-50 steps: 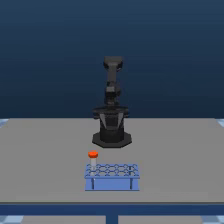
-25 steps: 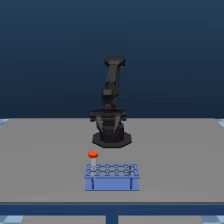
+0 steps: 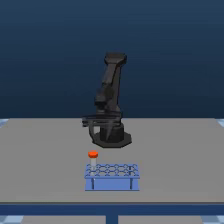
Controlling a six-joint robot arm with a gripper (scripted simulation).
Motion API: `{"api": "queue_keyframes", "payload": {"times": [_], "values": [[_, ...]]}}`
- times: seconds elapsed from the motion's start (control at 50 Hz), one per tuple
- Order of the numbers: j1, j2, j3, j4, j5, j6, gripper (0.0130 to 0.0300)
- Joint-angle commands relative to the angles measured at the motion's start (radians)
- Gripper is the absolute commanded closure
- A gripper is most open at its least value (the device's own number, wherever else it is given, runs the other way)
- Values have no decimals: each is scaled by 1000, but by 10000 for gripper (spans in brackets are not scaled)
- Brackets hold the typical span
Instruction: Pick up the centrifuge tube on the rack
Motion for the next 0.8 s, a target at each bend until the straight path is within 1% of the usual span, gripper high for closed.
{"api": "queue_keyframes", "payload": {"times": [0.02, 0.04, 0.06, 0.1, 0.12, 0.14, 0.16, 0.2, 0.26, 0.3, 0.36, 0.4, 0.46, 0.56, 0.8], "values": [[-30, 35, -27, -69, -12, 68, 130], [-30, 35, -27, -69, -12, 68, 130], [-37, 49, -39, -97, -13, 89, 130], [-37, 49, -39, -97, -13, 89, 130], [-43, 63, -50, -122, -14, 109, 130], [-43, 63, -50, -122, -14, 109, 130], [-48, 75, -61, -146, -15, 128, 130], [-48, 75, -61, -146, -15, 128, 130], [-56, 96, -79, -188, -16, 162, 130], [-56, 96, -79, -188, -16, 162, 130], [-63, 114, -94, -223, -17, 189, 130], [-63, 114, -94, -223, -17, 189, 130], [-69, 128, -106, -250, -18, 210, 130], [-73, 139, -115, -269, -18, 224, 130], [-77, 153, -124, -283, -19, 233, 130]]}}
